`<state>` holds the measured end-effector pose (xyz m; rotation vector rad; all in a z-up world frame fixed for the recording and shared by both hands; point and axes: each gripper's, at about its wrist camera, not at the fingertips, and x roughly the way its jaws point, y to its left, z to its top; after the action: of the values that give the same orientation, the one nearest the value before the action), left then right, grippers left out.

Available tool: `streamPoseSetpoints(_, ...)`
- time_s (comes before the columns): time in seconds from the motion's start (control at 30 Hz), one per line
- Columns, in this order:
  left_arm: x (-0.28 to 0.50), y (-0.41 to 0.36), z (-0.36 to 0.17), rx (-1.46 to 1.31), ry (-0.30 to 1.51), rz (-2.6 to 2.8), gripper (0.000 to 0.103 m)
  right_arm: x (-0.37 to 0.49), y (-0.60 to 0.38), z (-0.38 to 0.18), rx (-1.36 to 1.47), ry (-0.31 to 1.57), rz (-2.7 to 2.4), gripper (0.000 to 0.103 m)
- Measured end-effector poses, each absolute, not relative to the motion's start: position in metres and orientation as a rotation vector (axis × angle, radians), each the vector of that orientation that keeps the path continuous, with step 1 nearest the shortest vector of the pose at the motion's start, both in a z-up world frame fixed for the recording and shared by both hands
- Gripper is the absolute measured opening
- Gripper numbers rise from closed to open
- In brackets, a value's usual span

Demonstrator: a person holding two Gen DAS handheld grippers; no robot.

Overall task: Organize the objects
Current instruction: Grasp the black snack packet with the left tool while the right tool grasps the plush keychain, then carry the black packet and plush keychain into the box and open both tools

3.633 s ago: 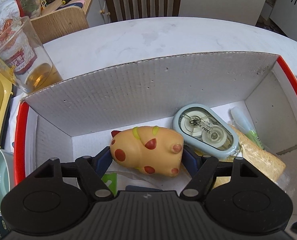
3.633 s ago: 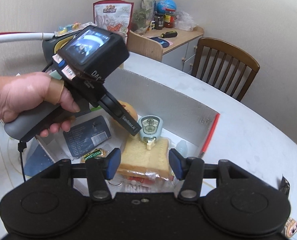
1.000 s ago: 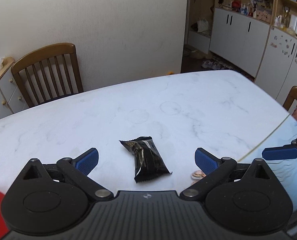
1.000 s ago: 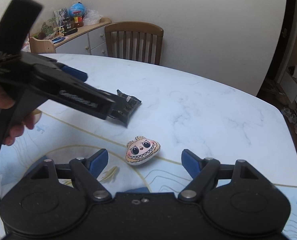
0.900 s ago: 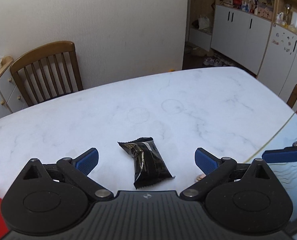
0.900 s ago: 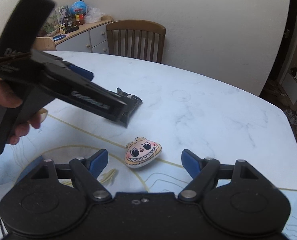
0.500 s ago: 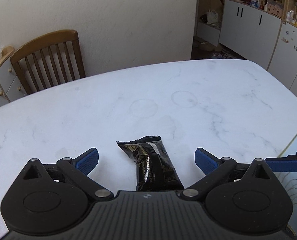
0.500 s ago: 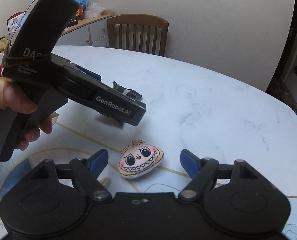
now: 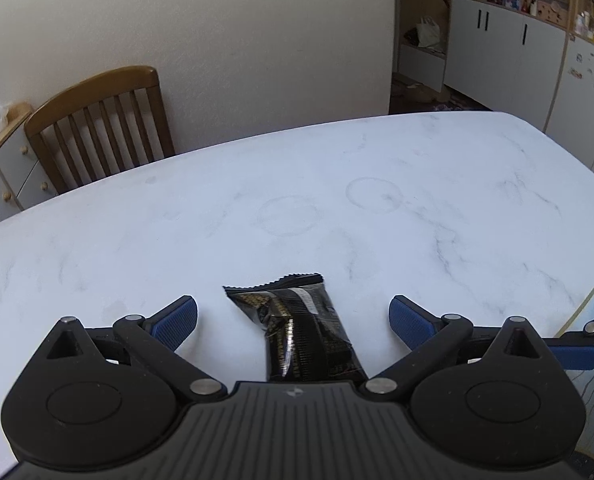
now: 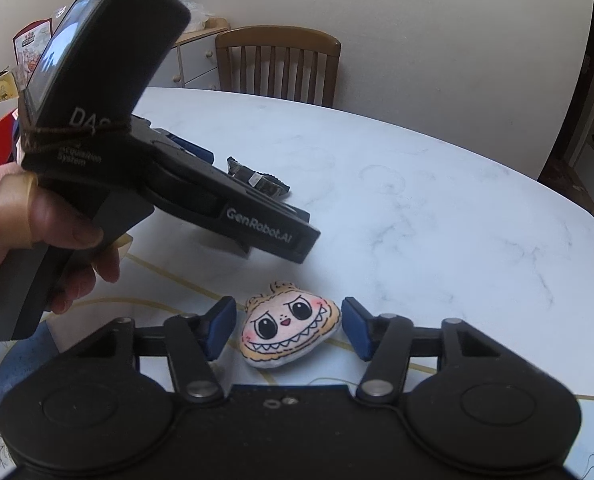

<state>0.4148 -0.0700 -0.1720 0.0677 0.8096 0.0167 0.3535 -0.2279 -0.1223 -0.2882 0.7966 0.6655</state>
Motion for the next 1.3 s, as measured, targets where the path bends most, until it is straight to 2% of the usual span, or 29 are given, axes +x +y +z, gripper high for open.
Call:
streamPoseSetpoints(0.07, 0.414, -0.071, -0.172, 0.065, 0.809, 0.005, 0.099, 0.352, -0.228, -0.122, -0.292, 0.794, 0.661, 0.050)
streamPoseSetpoints(0.13, 0.415, -0.072, -0.173, 0.066, 0.814, 0.001, 0.091, 0.352, -0.229, -0.121, -0.292, 0.794, 0.659, 0.050)
streamPoseSetpoints(0.2, 0.415, -0.071, -0.173, 0.063, 0.817, -0.005, 0.078, 0.350, -0.229, -0.120, -0.292, 0.794, 0.656, 0.049)
streamPoseSetpoints(0.23, 0.415, -0.070, -0.172, 0.053, 0.817, -0.009, 0.075, 0.349, -0.230, -0.120, -0.294, 0.791, 0.653, 0.049)
streamPoseSetpoints(0.37, 0.414, -0.067, -0.169, 0.022, 0.823, -0.019, 0.046, 0.345, -0.231, -0.118, -0.305, 0.788, 0.637, 0.048)
streamPoseSetpoints(0.4, 0.414, -0.066, -0.169, 0.019, 0.827, -0.015, 0.041, 0.346, -0.232, -0.118, -0.304, 0.790, 0.631, 0.048)
streamPoseSetpoints(0.63, 0.402, -0.058, -0.164, -0.013, 0.851, -0.005, 0.035, 0.338, -0.237, -0.107, -0.269, 0.806, 0.607, 0.047)
streamPoseSetpoints(0.97, 0.352, -0.036, -0.147, -0.104, 0.865, -0.004, 0.033, 0.309, -0.239, -0.085, -0.238, 0.799, 0.605, 0.047)
streamPoseSetpoints(1.3, 0.287, -0.014, -0.105, -0.171, 0.844, -0.030, 0.033, 0.279, -0.221, -0.051, -0.233, 0.775, 0.631, 0.047)
